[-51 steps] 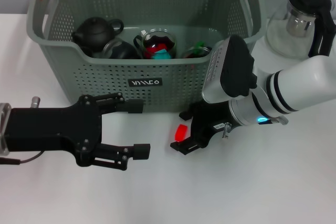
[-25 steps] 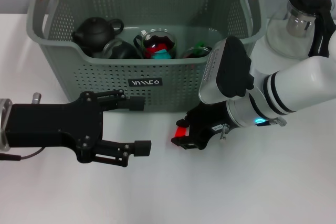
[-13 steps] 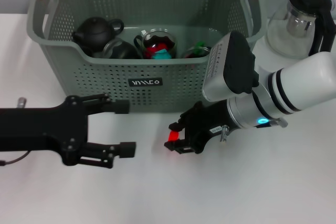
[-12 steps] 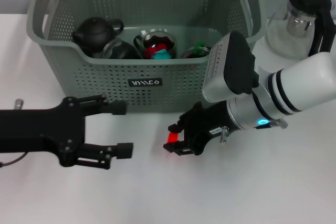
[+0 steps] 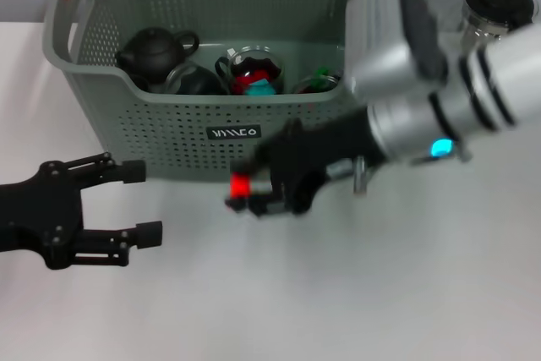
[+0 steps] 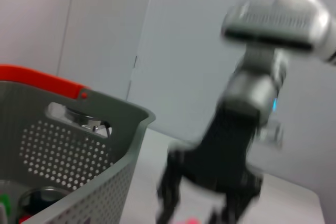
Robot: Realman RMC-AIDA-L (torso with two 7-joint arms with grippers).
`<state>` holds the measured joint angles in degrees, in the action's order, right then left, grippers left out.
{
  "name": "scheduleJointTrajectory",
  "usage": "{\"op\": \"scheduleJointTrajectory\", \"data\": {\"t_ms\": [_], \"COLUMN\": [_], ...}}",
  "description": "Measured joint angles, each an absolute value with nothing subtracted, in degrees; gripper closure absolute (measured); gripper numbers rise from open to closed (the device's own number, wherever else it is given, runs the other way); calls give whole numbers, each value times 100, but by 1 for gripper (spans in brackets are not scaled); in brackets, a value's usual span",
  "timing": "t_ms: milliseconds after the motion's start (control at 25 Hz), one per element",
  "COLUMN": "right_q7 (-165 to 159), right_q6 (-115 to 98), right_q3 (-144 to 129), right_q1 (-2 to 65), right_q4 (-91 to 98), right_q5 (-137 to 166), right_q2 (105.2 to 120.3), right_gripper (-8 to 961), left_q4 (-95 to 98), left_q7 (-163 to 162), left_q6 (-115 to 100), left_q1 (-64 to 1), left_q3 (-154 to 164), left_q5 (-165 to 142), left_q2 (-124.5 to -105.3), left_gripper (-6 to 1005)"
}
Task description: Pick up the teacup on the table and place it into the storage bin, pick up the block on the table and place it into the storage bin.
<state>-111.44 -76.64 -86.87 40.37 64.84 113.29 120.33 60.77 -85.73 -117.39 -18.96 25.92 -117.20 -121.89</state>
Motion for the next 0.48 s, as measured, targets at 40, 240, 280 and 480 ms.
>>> {"op": "scheduleJointTrajectory", "data": {"t_ms": [40, 240, 280, 480], "right_q7": [-11228, -11505, -11539, -11788], "right_q6": [-7778, -7955, -7928, -7241], "right_q3": [-8514, -7645, -7490, -6995], "right_q1": [4085, 4513, 4636, 5152], "right_q4": [6688, 7240, 7242, 6996], "right_q5": [11328, 11337, 11358, 11816], "right_q2": [12032, 12032, 12032, 12028], "right_gripper": [540, 544, 545, 550], "left_q4": [6107, 6132, 6133, 6135], "left_q7": [-8575, -8559, -8562, -8583], "left_q6": [-11743, -11743, -11743, -11743], "left_q1": [-1881, -1890, -1908, -1983], "left_q3": [2581, 2574, 2573, 2576], "left_q5": [-11720, -11725, -11725, -11722], "left_q2": [-12189, -12192, -12190, -12175], "left_gripper": [63, 63, 63, 62]}}
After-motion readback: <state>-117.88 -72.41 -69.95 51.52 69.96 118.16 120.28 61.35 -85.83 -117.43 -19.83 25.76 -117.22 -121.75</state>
